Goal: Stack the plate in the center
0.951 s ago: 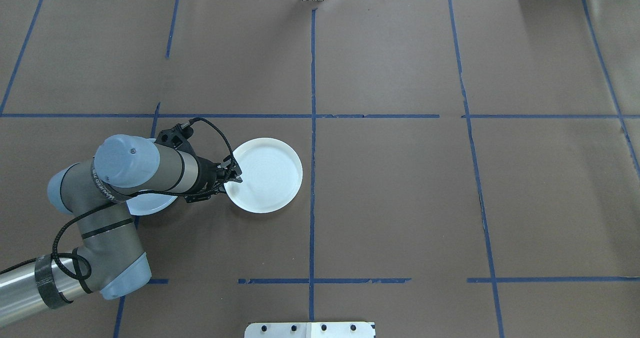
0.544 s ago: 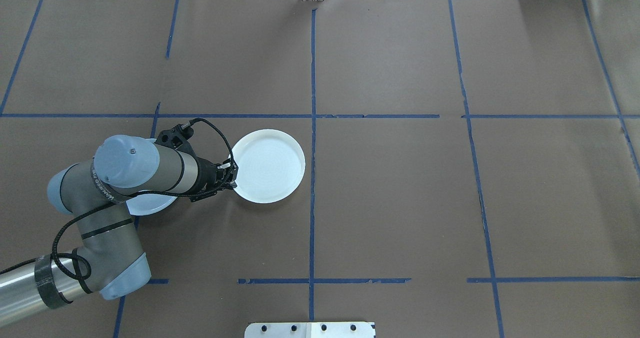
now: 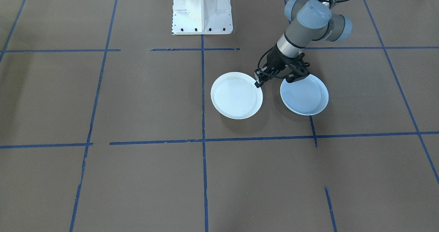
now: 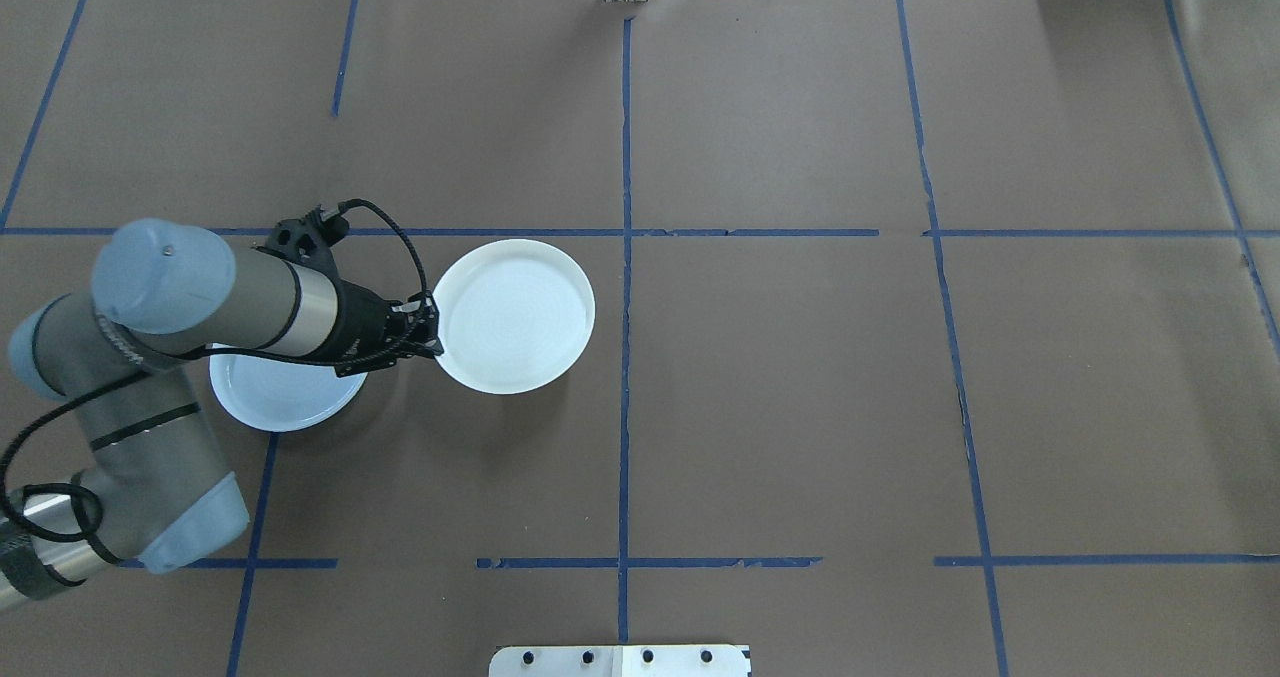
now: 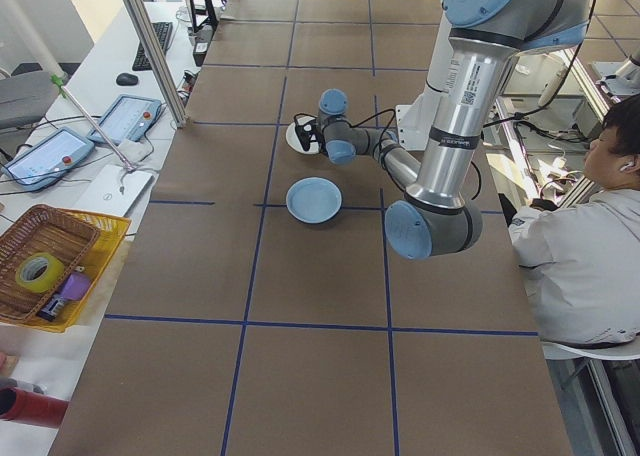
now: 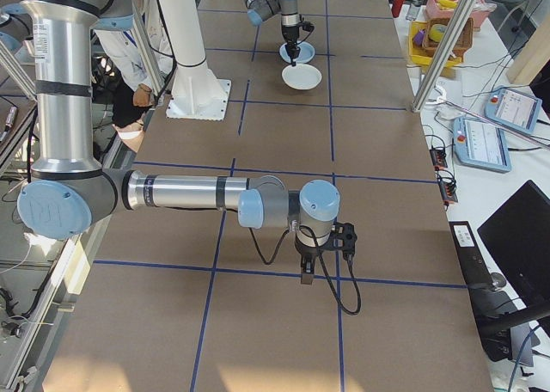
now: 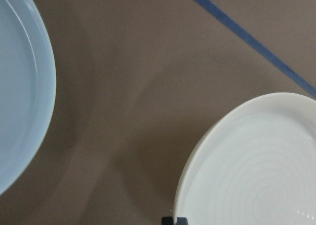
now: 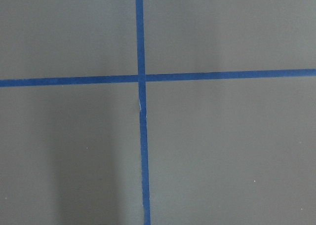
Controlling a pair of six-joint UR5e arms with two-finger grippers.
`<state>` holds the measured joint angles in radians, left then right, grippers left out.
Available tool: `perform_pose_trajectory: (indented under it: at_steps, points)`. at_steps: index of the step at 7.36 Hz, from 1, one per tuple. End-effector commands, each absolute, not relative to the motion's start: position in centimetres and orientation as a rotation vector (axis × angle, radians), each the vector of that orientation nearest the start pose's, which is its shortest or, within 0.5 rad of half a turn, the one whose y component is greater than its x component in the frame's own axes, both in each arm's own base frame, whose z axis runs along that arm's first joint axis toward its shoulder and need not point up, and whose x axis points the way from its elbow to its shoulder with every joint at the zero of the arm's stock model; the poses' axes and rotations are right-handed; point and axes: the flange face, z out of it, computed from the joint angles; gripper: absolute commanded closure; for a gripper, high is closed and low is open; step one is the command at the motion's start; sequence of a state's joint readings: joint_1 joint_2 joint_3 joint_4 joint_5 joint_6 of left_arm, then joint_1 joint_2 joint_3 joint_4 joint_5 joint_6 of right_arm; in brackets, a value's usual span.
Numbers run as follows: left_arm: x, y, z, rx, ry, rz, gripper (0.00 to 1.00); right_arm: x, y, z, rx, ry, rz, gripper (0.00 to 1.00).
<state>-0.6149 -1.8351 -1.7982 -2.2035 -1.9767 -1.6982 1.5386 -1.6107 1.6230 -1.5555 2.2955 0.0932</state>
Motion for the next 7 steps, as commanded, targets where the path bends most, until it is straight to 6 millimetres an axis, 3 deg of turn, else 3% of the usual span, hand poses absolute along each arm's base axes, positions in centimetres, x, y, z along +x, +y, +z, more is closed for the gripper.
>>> perform_pose_trajectory:
  at_steps: [1, 3, 5, 7]
  points:
    - [33.4, -41.4, 37.8, -0.027, 1.167, -0.300, 1.00, 5.2, -47.9, 65.4, -0.019, -0.726, 0.049, 0.00]
    - [27.7, -40.0, 43.9, 0.010, 1.172, -0.201, 1.00, 5.2, -47.9, 65.4, -0.019, -0.724, 0.049, 0.00]
    - [25.9, -41.1, 48.4, 0.021, 1.115, -0.192, 1.00, 5.2, -47.9, 65.4, -0.019, -0.724, 0.049, 0.00]
    - [26.3, -41.5, 50.3, 0.009, 1.094, -0.190, 1.00, 5.2, -47.9, 65.4, -0.019, -0.726, 0.047, 0.00]
